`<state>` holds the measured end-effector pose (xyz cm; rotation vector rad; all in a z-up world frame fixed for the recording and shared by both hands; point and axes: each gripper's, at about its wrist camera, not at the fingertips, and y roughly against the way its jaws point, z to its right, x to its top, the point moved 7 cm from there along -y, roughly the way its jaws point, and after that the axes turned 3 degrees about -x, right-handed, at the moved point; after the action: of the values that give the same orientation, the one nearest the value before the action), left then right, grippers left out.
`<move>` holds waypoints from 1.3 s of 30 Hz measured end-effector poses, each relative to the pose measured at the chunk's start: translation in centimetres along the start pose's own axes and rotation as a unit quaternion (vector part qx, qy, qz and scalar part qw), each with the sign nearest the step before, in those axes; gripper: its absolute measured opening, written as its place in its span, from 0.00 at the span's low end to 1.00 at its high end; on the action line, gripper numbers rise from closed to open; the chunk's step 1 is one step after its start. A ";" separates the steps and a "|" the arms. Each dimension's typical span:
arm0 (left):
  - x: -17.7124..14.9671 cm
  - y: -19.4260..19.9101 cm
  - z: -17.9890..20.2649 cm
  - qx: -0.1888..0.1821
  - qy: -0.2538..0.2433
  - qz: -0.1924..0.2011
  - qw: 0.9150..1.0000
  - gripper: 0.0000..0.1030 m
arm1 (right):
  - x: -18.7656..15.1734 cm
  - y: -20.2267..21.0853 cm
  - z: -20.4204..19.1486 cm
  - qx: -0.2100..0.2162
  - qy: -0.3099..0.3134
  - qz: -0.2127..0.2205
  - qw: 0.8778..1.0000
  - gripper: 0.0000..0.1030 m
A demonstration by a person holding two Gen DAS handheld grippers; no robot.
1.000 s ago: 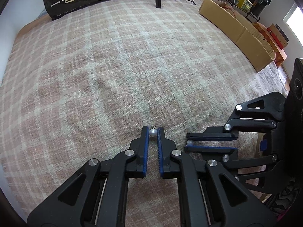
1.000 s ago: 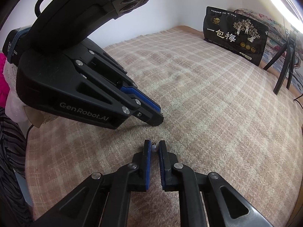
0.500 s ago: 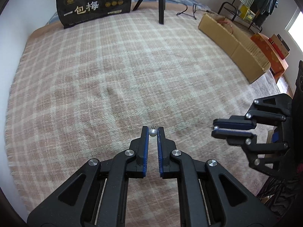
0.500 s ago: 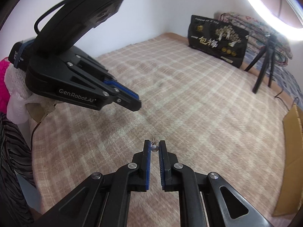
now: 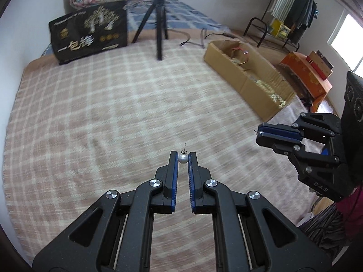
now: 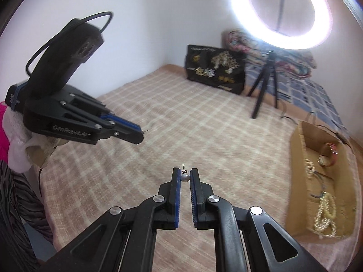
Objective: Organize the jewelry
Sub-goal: 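Carry the earring in the left tool to the box while the right tool carries its earring there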
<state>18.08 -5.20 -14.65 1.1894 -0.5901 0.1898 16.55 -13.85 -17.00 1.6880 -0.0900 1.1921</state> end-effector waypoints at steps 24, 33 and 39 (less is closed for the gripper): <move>7.0 -4.6 10.6 -0.052 -0.030 0.031 0.998 0.07 | -1.6 3.5 15.1 -0.109 -0.065 -0.007 0.992 0.06; 8.8 -7.7 14.9 -0.063 -0.056 0.029 0.996 0.07 | -2.3 3.5 20.5 -0.139 -0.093 -0.010 0.986 0.06; 10.1 -9.4 17.3 -0.071 -0.067 0.032 0.995 0.07 | -2.5 3.1 23.5 -0.153 -0.108 -0.011 0.982 0.06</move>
<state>24.91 -26.15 -12.84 1.0521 -0.7478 0.1217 28.98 -34.21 -16.39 1.5332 -0.3693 0.9226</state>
